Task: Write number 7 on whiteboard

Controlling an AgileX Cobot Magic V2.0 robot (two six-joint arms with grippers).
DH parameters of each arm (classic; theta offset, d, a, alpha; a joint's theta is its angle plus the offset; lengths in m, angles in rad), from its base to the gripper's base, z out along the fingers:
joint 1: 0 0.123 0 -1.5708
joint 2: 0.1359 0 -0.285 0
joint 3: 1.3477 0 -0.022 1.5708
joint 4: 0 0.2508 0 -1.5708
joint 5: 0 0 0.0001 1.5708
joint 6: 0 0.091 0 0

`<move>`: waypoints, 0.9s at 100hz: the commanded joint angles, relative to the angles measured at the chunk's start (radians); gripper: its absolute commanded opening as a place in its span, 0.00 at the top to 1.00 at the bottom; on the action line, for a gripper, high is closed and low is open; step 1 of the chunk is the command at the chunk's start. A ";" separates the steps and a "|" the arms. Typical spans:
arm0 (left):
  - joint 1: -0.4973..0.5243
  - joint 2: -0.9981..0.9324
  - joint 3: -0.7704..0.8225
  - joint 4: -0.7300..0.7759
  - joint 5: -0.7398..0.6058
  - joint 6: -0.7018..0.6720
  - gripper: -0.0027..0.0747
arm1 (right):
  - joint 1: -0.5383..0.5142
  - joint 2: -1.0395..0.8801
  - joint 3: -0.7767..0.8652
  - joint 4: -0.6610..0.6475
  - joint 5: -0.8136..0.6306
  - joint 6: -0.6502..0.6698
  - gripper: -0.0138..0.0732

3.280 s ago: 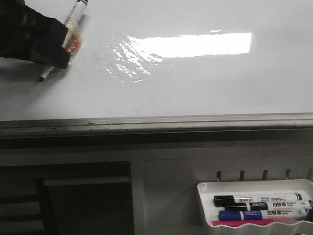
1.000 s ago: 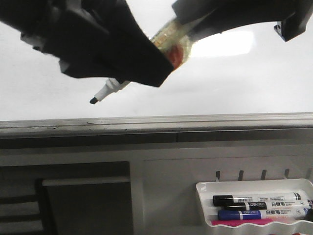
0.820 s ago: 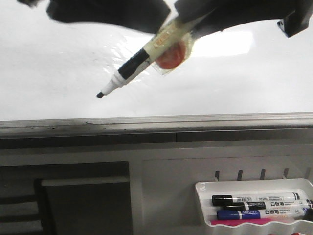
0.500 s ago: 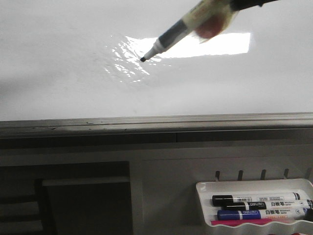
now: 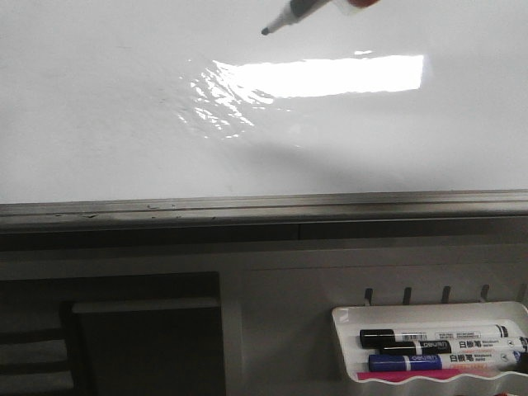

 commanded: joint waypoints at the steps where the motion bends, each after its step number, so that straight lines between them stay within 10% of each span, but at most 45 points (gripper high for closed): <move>1: 0.002 -0.014 -0.027 -0.026 -0.021 -0.009 0.33 | -0.002 0.036 -0.022 0.189 -0.006 -0.152 0.91; 90: 0.002 -0.014 -0.027 -0.028 -0.028 -0.009 0.33 | 0.073 0.283 -0.169 0.261 -0.231 -0.295 0.91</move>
